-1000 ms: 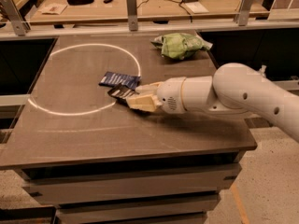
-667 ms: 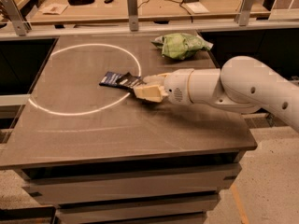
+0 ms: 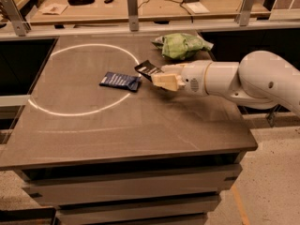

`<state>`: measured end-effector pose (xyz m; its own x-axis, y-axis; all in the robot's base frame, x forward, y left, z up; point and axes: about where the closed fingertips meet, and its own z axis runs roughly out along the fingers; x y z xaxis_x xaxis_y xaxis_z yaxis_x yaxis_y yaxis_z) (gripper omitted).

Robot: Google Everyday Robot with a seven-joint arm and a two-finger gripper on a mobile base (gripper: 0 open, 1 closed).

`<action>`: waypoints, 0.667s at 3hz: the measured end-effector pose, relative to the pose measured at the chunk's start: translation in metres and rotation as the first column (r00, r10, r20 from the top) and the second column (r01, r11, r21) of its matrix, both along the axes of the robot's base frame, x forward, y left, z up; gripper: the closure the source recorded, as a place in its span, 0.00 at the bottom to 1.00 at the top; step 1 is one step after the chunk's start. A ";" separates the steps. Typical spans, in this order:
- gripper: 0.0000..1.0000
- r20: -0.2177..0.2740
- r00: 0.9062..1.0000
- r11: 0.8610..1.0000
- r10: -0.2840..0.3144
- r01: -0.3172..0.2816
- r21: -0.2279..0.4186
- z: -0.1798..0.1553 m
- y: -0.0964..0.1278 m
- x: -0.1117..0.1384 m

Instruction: Move rxbar chocolate near green jalapeno chip bag

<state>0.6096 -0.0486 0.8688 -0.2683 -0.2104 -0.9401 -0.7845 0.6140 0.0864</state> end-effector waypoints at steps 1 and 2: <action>1.00 0.018 0.999 1.000 -0.027 0.027 -0.001 0.006 -0.028 0.016; 1.00 0.035 0.998 0.999 -0.047 0.047 -0.003 0.013 -0.049 0.032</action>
Offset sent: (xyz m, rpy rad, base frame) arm 0.0507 -0.0792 0.0209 -0.0072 -0.0551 -0.0807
